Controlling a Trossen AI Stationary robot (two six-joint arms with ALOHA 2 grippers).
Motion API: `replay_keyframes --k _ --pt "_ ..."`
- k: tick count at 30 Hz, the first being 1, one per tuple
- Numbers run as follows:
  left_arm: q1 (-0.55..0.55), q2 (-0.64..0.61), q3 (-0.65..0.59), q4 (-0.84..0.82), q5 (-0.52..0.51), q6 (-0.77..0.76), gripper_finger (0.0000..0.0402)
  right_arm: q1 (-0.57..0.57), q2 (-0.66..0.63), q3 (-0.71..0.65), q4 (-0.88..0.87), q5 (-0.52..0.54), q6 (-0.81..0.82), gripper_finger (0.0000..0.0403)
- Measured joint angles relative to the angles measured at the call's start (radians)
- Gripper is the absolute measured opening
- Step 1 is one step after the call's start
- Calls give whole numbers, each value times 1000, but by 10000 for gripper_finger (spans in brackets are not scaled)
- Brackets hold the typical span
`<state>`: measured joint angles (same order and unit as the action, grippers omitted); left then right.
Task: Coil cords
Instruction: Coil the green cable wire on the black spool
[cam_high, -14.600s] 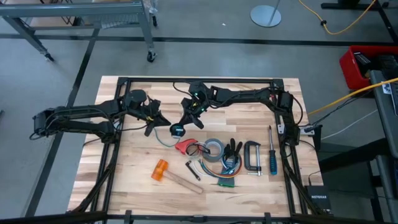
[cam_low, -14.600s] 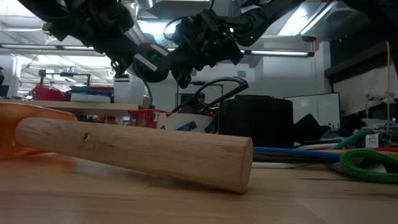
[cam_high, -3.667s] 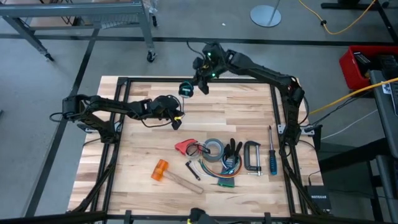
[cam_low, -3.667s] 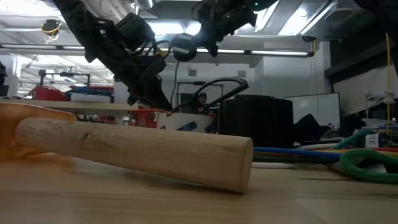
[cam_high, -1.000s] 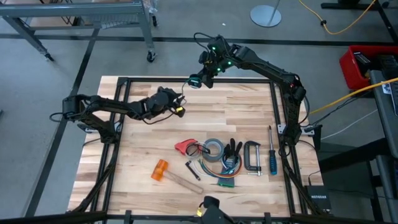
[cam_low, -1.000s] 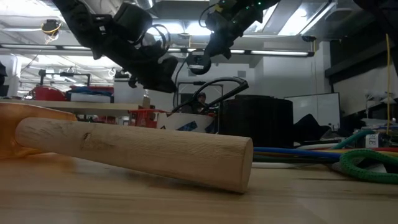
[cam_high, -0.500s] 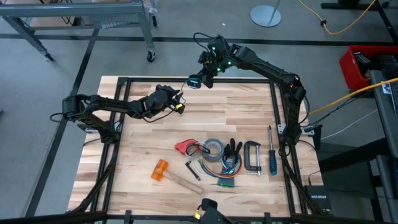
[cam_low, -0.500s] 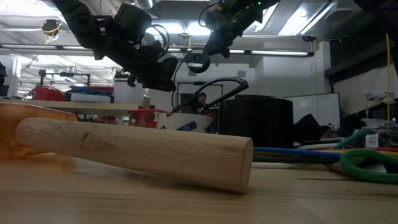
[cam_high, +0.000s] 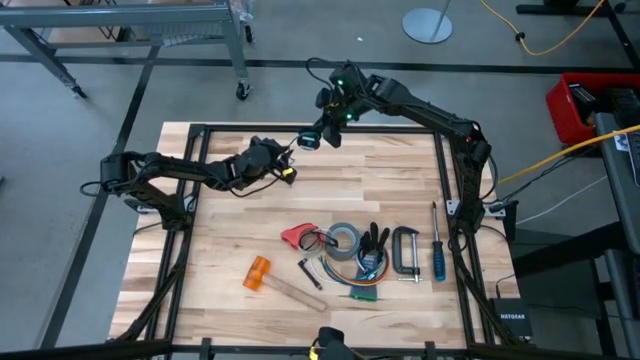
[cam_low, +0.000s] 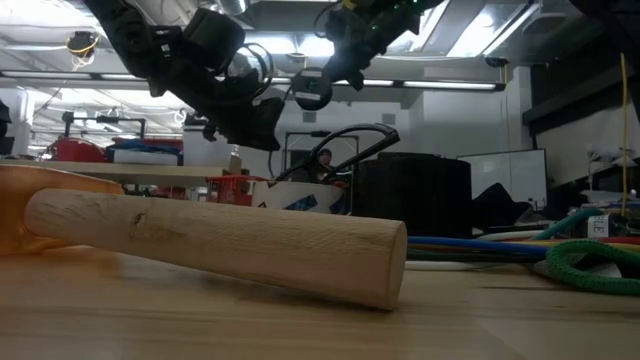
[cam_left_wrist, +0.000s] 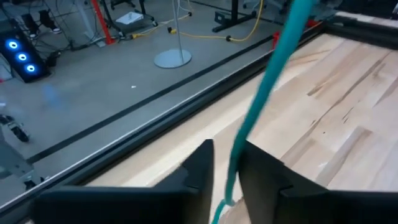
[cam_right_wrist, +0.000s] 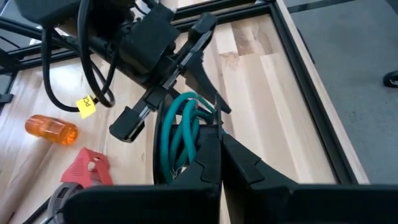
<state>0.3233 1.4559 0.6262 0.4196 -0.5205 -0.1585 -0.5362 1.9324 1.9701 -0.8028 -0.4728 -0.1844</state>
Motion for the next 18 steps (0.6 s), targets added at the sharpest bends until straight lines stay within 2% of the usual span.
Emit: replay_keyframes --k 3,5,12,18 --pt "0 0 0 -9 0 -1 21 -1 0 0 0 0 0 1" --pt "0 0 0 -12 0 -2 8 0 0 0 0 0 0 1" --pt "-1 0 0 -19 -1 0 5 0 0 0 17 12 0 1" --pt "-18 0 0 -20 16 -39 3 -1 0 0 114 136 -1 1"
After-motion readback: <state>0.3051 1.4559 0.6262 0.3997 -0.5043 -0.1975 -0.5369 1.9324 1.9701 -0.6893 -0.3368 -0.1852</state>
